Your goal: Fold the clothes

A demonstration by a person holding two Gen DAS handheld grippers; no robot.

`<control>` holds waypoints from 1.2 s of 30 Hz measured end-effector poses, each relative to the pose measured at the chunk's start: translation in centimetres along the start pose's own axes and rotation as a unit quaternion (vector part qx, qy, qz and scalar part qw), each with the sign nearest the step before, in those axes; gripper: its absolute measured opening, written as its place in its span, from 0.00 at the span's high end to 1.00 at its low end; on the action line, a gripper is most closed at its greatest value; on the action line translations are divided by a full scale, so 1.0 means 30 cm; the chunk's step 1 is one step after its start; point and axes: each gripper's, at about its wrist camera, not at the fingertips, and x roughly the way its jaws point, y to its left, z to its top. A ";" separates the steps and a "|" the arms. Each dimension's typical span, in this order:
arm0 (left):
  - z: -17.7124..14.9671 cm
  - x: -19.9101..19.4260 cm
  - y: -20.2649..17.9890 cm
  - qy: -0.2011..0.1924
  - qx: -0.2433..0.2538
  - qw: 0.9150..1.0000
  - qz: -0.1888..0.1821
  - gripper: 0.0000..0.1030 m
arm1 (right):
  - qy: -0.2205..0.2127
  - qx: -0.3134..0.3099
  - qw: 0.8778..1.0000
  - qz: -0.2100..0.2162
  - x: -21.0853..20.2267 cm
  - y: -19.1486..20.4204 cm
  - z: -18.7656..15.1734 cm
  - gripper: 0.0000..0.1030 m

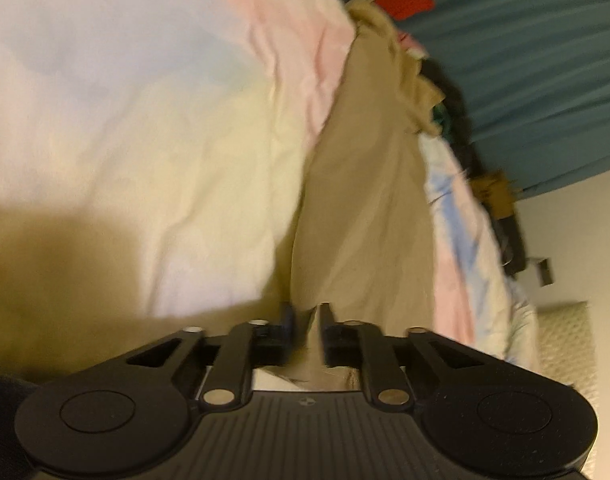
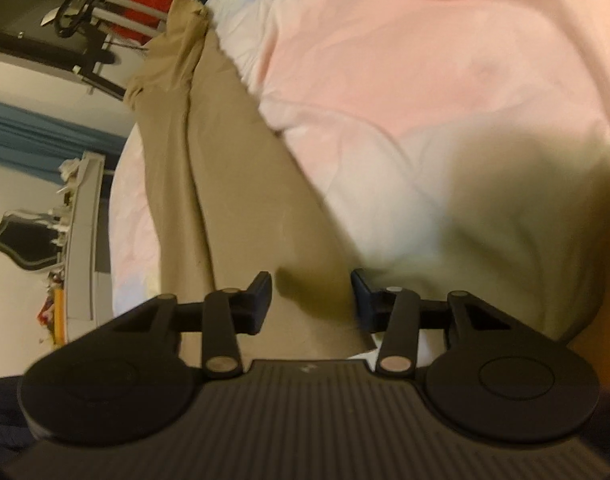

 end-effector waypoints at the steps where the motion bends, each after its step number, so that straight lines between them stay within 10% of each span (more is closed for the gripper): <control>1: 0.001 0.012 -0.003 0.008 0.005 1.000 0.006 0.56 | -0.001 -0.003 1.000 -0.004 0.001 0.002 -0.003 0.55; 7: 0.014 0.049 -0.010 0.029 0.014 0.999 0.017 0.53 | -0.003 -0.040 0.998 -0.053 0.026 0.040 -0.027 0.57; 9: 0.013 0.047 -0.006 0.033 0.010 0.999 0.014 0.78 | 0.006 -0.072 0.995 -0.067 0.034 0.070 -0.032 0.57; 11: 0.013 0.045 -0.002 0.038 0.006 0.999 0.011 0.93 | 0.014 -0.091 0.994 -0.056 0.028 0.091 -0.034 0.87; 27: 0.058 -0.393 -0.261 -0.131 0.055 0.977 -0.161 0.96 | -0.118 -0.117 0.976 0.139 -0.431 0.312 0.039 0.88; 36: -0.234 -0.501 -0.099 -0.122 0.002 0.977 -0.174 0.96 | -0.108 -0.137 0.974 0.144 -0.554 0.156 -0.223 0.88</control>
